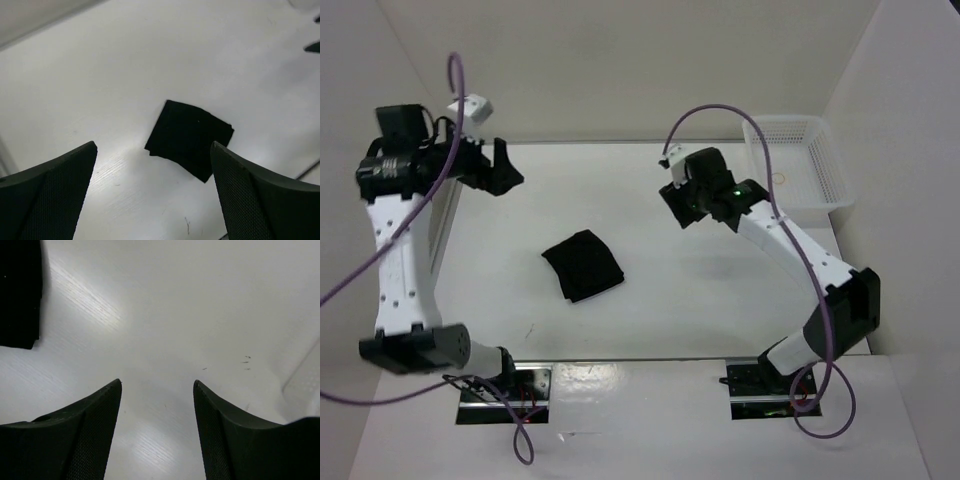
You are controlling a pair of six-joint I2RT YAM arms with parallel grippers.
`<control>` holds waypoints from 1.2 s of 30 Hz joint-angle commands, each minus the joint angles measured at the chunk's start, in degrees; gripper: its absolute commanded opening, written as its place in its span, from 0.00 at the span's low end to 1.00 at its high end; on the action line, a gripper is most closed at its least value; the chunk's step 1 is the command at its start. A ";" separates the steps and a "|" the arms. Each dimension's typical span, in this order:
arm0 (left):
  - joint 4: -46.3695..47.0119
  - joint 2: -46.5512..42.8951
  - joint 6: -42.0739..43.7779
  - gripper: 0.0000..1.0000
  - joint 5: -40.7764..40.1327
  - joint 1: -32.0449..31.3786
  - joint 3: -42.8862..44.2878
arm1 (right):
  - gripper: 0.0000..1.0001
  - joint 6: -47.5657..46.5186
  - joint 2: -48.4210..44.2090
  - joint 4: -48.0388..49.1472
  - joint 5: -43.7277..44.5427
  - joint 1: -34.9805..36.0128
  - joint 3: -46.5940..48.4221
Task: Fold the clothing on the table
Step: Fold the skirt
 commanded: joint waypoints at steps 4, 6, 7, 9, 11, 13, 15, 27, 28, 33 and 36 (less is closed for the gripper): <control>7.52 -9.68 -15.62 1.00 -9.49 5.97 -17.66 | 0.65 1.96 -10.99 5.39 0.44 -7.95 -8.31; 8.84 -10.31 -16.15 1.00 -9.50 7.89 -23.64 | 0.63 4.24 -14.24 6.62 0.44 -10.60 -9.82; 9.89 -11.00 -16.15 1.00 -10.46 8.43 -24.96 | 0.64 4.77 -15.12 7.15 0.44 -11.83 -10.35; 11.04 -11.89 -15.54 1.00 -11.08 9.22 -28.64 | 0.67 5.57 -16.96 7.15 -0.17 -15.08 -11.06; 11.84 -12.59 -15.01 1.00 -11.08 9.23 -30.85 | 0.69 6.88 -17.58 7.68 -0.70 -15.88 -12.99; 11.84 -13.21 -13.78 1.00 -10.38 9.23 -33.32 | 0.75 6.88 -16.98 7.68 0.43 -16.41 -13.52; 13.32 -13.82 -13.08 1.00 -11.17 9.23 -34.98 | 0.81 7.41 -15.23 7.15 2.10 -16.41 -13.52; 17.38 -24.10 -13.34 1.00 -21.80 12.57 -42.38 | 0.99 10.48 -15.29 9.79 14.93 -16.41 -15.72; 18.33 -24.97 -14.12 1.00 -22.33 12.57 -42.38 | 0.99 11.10 -15.30 9.79 16.42 -16.41 -15.72; 18.87 -26.21 -14.75 1.00 -23.92 12.57 -42.90 | 0.99 11.72 -16.62 11.28 18.55 -16.41 -16.24; 18.87 -24.98 -14.75 1.00 -24.44 12.57 -42.90 | 0.99 11.72 -17.15 11.28 19.07 -16.41 -16.24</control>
